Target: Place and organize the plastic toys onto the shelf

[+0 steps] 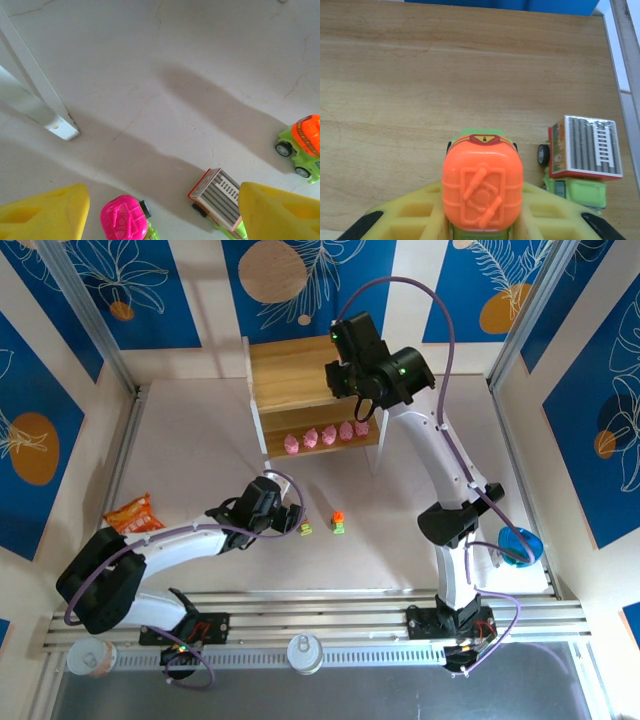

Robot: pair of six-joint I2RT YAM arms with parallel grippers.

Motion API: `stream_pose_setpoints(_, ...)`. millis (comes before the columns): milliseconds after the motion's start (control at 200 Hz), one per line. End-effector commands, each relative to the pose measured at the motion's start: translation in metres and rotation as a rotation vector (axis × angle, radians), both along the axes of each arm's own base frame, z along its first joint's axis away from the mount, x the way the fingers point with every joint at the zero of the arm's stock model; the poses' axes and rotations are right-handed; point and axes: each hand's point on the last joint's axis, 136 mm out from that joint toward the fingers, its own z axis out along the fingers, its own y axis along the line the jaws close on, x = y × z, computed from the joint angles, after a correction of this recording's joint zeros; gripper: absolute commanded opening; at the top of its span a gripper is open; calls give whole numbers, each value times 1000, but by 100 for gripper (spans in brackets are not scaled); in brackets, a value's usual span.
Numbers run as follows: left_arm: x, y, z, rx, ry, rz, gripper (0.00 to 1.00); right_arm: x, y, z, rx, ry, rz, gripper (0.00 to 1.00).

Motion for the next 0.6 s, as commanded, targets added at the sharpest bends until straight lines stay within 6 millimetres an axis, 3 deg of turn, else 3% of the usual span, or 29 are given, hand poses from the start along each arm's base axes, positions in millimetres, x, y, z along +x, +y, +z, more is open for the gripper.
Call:
stream_pose_setpoints(0, 7, -9, 14, -49, -21, -19, 78, -2, -2, 0, 1, 13, 19, 29)
stream_pose_setpoints(595, 4, -14, 17, -73, -21, -49, 78, 2, -6, -17, -12, 62, 18, 29)
